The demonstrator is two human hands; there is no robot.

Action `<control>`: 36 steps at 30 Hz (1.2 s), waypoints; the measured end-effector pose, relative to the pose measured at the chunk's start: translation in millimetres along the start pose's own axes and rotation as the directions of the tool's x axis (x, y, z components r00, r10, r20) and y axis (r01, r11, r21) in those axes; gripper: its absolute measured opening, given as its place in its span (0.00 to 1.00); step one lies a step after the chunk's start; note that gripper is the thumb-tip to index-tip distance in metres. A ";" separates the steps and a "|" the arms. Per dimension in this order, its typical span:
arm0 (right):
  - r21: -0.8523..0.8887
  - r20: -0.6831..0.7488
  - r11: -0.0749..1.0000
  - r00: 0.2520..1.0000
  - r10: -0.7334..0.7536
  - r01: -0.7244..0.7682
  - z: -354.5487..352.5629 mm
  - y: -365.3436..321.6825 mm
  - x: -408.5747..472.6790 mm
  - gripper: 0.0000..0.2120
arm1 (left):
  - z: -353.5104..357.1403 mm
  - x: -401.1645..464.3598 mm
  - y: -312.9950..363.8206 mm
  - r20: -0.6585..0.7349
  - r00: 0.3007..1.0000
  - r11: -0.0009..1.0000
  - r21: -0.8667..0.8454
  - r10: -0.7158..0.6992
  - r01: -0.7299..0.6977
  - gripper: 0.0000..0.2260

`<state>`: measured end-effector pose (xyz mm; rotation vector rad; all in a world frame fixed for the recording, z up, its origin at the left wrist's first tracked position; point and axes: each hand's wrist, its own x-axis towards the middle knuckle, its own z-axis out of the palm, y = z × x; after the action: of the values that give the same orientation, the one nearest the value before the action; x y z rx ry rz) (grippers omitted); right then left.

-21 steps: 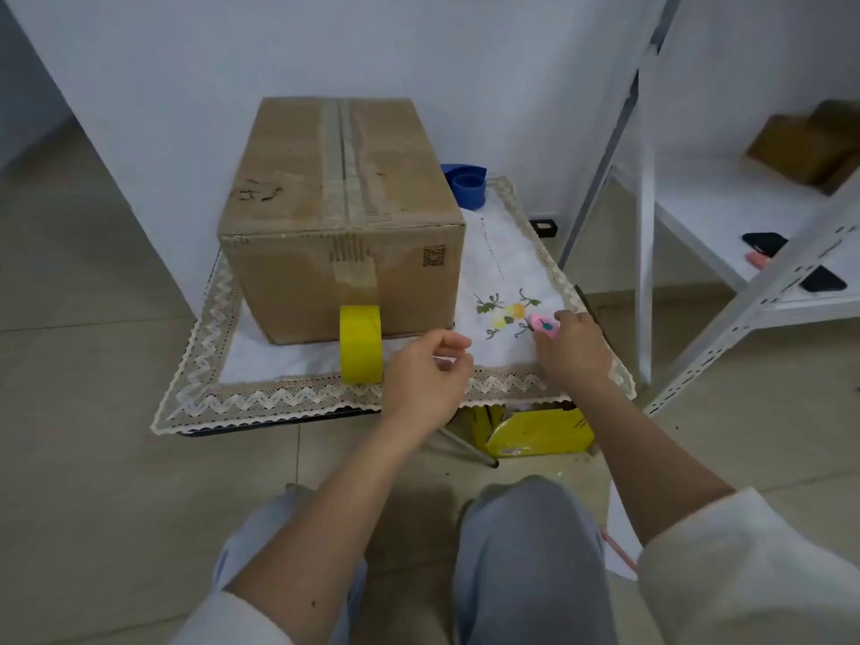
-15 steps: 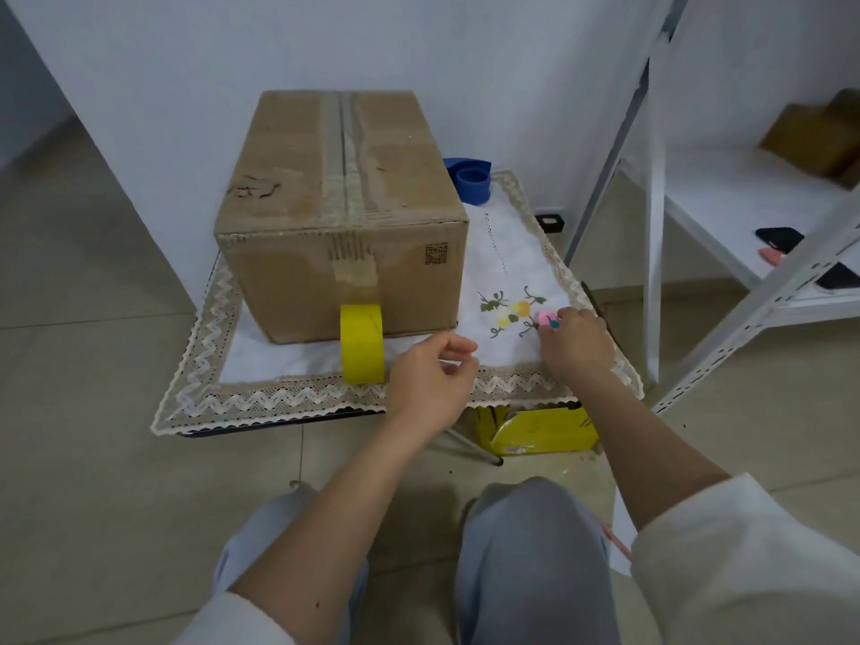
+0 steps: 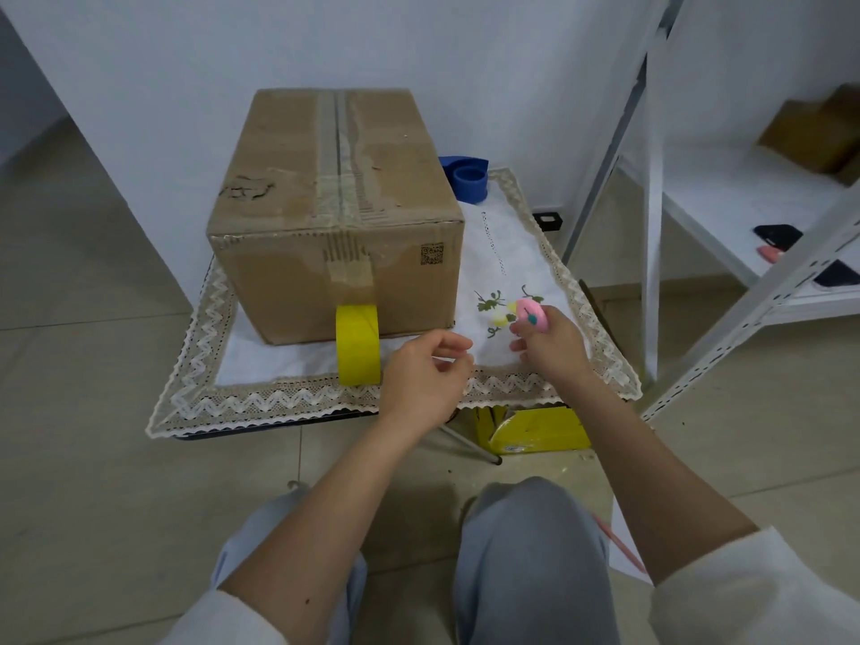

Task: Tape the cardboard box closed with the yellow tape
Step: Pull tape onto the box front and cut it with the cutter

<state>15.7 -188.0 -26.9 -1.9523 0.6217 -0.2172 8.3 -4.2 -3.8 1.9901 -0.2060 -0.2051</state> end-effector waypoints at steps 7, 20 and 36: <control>0.415 0.212 0.901 0.976 0.041 -0.128 11.4 -25.3 -36.7 0.12 | -10.0 -5.3 1.8 -0.058 0.997 0.998 -0.034 0.050 -0.052 0.06; 0.515 0.405 0.857 0.887 -0.221 -0.022 25.3 -48.6 -82.6 0.13 | -64.0 -7.4 -10.7 -0.627 0.775 0.965 -0.244 -0.084 -0.093 0.13; 0.417 0.372 0.903 0.888 -0.271 0.101 55.7 -70.6 -79.8 0.11 | -82.7 7.6 -23.5 -0.148 0.930 0.893 -0.364 -0.337 0.266 0.10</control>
<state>-6.0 -79.3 19.7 -1.5981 0.0847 -0.0266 36.5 76.5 8.5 1.6745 0.2650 -0.2144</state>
